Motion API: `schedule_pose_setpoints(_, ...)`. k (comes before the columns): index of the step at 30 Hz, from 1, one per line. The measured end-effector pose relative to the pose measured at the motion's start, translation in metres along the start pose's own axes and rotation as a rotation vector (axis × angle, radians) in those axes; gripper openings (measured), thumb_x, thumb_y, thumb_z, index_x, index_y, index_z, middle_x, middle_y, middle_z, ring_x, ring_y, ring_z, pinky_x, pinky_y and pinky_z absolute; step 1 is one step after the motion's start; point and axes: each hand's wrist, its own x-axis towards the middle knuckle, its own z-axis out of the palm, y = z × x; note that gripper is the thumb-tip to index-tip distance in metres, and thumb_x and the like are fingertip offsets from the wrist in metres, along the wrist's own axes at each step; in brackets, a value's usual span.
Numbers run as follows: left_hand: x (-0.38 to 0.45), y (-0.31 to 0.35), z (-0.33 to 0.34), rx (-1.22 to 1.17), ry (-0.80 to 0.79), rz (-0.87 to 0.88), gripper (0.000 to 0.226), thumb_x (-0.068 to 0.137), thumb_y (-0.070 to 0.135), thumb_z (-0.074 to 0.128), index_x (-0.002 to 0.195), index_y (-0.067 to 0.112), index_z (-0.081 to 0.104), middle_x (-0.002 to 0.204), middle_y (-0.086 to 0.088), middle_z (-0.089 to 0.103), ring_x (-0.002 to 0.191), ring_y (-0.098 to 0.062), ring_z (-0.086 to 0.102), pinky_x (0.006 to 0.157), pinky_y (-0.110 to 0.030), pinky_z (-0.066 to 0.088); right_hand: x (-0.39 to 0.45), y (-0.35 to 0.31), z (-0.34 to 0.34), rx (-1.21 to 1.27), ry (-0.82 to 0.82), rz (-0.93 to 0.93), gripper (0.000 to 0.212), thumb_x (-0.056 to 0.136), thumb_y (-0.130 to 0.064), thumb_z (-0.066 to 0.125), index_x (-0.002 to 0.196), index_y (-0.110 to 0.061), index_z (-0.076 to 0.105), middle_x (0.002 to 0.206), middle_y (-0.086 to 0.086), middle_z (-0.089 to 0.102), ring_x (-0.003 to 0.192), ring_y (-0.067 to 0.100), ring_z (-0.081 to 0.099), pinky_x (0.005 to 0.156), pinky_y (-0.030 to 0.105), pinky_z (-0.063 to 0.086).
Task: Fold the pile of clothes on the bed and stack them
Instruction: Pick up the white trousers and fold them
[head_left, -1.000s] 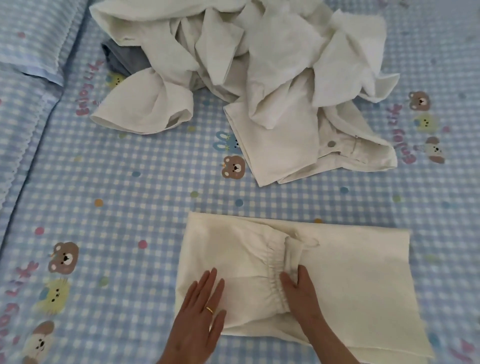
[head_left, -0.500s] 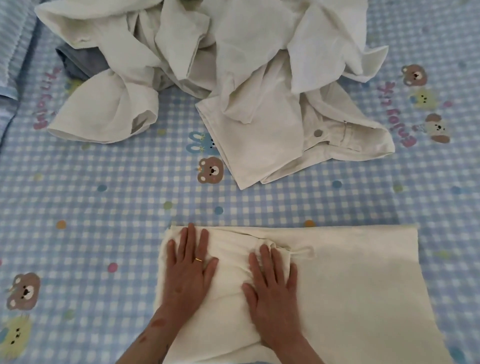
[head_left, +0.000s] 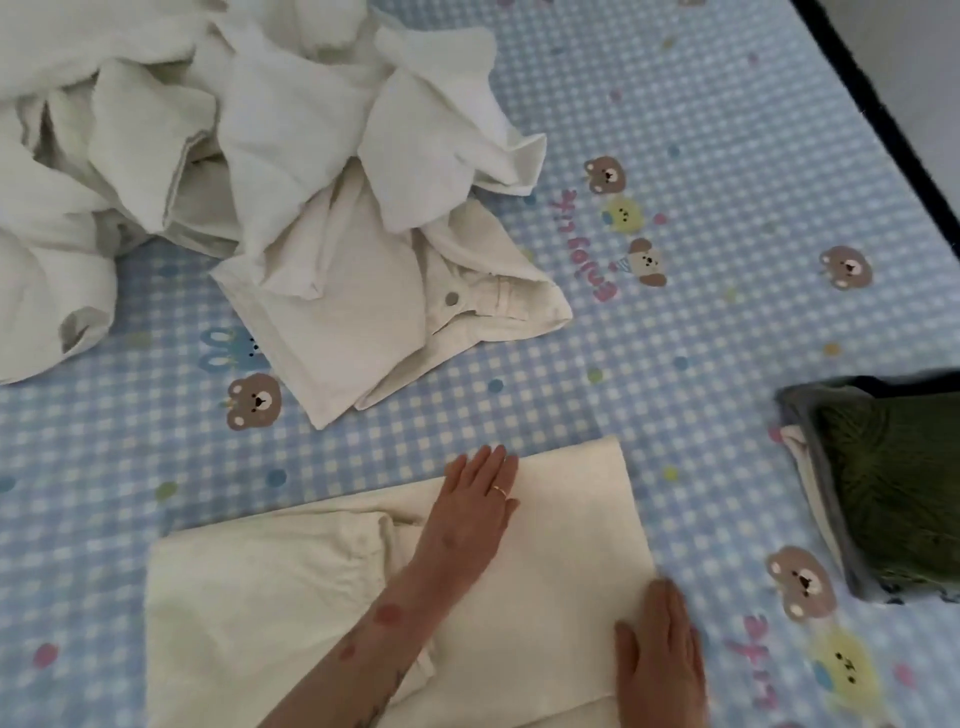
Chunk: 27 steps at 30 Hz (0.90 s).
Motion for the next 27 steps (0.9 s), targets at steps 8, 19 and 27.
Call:
schedule_pose_setpoints(8, 0.101, 0.068, 0.031, -0.108, -0.169, -0.043, 0.030, 0.096, 0.028, 0.047, 0.123, 0.017, 0.051, 0.117, -0.002, 0.061, 0.108, -0.020, 0.055, 0.093, -0.032, 0.038, 0.009, 0.043, -0.026, 0.289, -0.141, 0.319, 0.019, 0.067, 0.003, 0.080, 0.083, -0.002, 0.071, 0.073, 0.012, 0.065, 0.069, 0.036, 0.065, 0.063, 0.038, 0.049)
schedule_pose_setpoints(19, 0.121, 0.081, 0.043, -0.179, -0.343, -0.082, 0.022, 0.091, 0.012, 0.055, 0.112, 0.011, 0.058, 0.116, -0.006, 0.058, 0.110, -0.022, 0.051, 0.094, -0.027, 0.035, 0.002, 0.075, -0.019, 0.374, -0.436, 0.345, 0.040, 0.075, -0.035, 0.076, 0.108, -0.016, 0.060, 0.101, 0.000, 0.062, 0.098, 0.021, 0.056, 0.087, 0.033, 0.043)
schedule_pose_setpoints(27, 0.123, 0.061, -0.043, -0.403, -0.550, -0.045, 0.014, 0.084, 0.016, 0.061, 0.089, 0.028, 0.057, 0.078, 0.009, 0.058, 0.066, 0.000, 0.051, 0.063, -0.021, 0.040, 0.002, 0.039, -0.075, 0.699, -0.452, 0.238, 0.022, 0.075, -0.010, 0.075, 0.079, -0.028, 0.062, 0.076, -0.006, 0.065, 0.064, 0.003, 0.058, 0.061, 0.014, 0.045)
